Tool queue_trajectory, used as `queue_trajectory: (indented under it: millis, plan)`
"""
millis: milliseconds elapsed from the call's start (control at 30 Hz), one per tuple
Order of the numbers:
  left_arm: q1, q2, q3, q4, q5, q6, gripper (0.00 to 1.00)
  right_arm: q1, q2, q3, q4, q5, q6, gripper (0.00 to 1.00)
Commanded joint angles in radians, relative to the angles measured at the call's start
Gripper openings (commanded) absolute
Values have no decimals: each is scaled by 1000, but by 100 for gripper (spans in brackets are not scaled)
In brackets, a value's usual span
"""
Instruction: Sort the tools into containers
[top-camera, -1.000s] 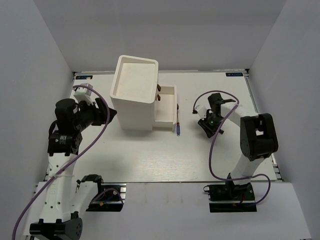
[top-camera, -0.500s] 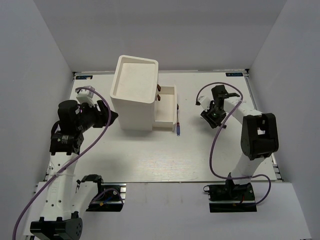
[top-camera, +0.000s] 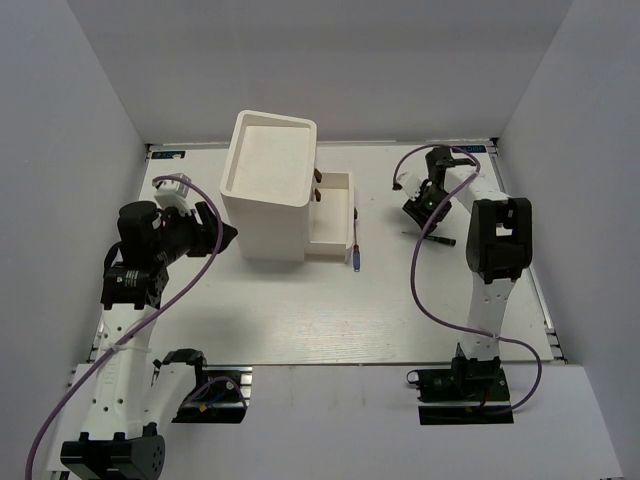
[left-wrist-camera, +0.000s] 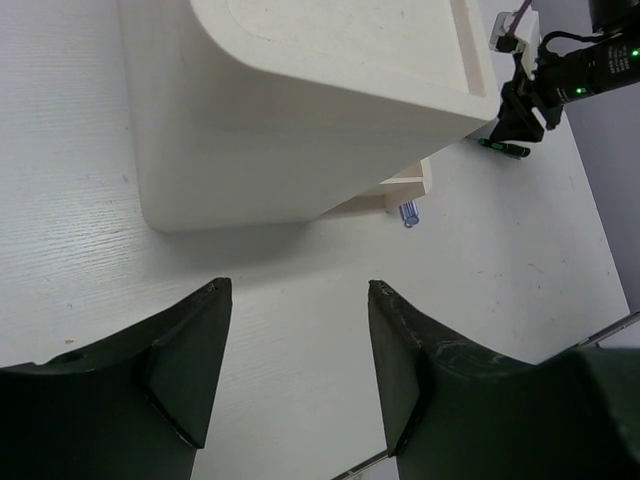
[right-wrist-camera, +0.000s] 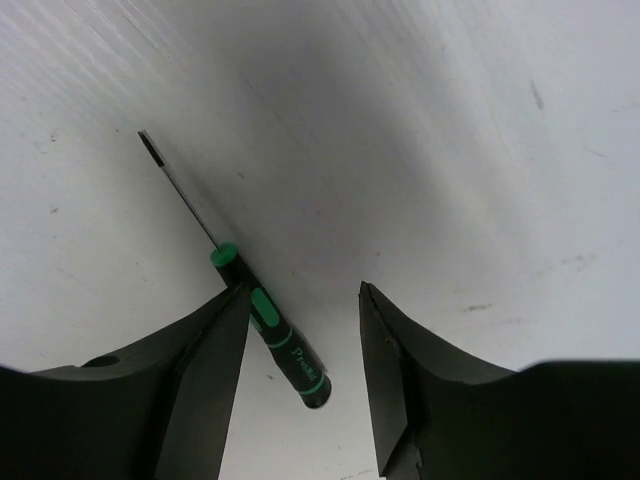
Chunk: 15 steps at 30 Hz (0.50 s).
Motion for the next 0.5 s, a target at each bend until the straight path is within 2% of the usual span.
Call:
queue_trajectory:
  millis: [0,267,467]
  plan:
    - [-5,-10,17,10,5,-4,67,-17,46,73,-175,-89,-56,53]
    - [-5,-10,7,1,5,-4,67,-29,71,27,-127,-43,-128,50]
    - [-5,-10,-2,12,5,-13,67,-34,51,21,-158,-69,-105,49]
